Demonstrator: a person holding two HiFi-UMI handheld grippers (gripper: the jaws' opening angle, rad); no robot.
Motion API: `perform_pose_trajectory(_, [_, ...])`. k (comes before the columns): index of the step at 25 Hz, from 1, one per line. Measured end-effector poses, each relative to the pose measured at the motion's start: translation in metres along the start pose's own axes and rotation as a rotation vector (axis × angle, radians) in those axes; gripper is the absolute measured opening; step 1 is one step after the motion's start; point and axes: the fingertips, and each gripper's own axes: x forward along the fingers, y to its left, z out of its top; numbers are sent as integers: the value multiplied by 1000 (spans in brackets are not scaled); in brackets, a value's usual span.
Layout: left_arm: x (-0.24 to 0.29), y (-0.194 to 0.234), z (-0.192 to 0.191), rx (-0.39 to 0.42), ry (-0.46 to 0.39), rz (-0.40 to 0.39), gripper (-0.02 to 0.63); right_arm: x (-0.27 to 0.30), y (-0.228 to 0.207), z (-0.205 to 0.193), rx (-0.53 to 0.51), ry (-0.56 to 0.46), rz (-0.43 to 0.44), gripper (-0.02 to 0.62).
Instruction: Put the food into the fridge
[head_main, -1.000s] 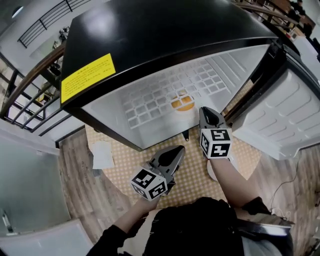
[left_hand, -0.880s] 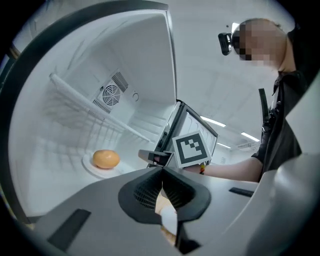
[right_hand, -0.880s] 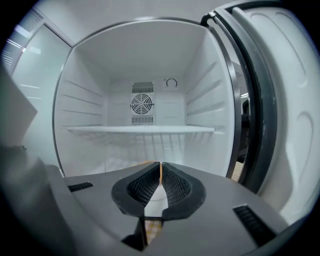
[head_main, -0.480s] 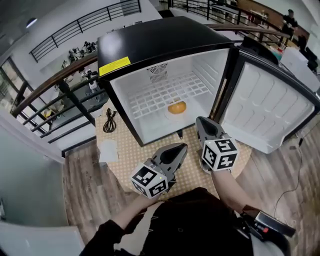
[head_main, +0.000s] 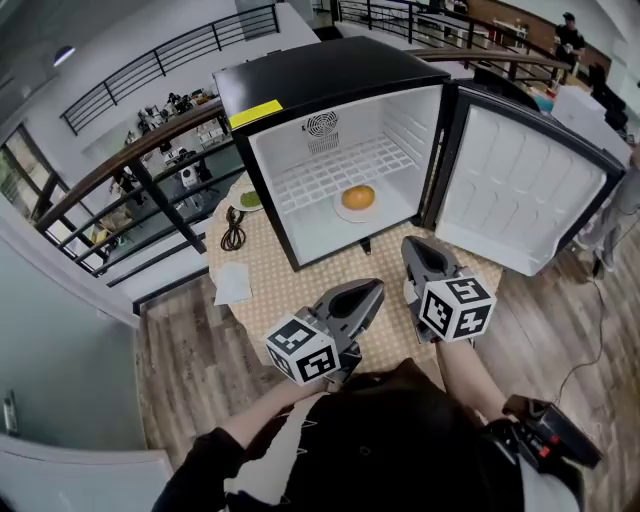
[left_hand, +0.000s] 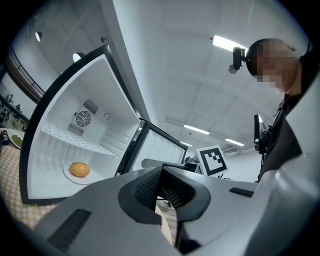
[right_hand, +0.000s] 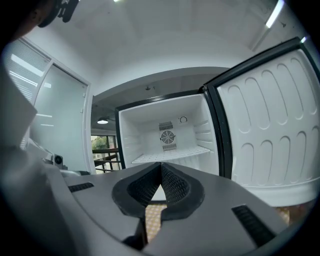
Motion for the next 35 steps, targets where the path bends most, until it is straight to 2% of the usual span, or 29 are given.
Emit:
perform_pose_trajectory(3, [-25,-17,6,46,15,-44,12,-14,23,-7,-34,12,-34,15])
perform_pose_trajectory(11, [-140,-62,-2,169,96,-88,12,-65,112,-52,16,18,-124,15])
perform_pose_trajectory(17, [-207,-85,-15,135,109,-114,12,-101,178,-95,23,58,-167,15])
perform_pose_trajectory(21, [-235,-101,-19,123,108,-130,12,-120,208,-107,21,74,-180,15])
perform_pose_trajectory(35, [-273,-113,-9,122,75,-137,12,-135,241,-98,-5,47,-210,15])
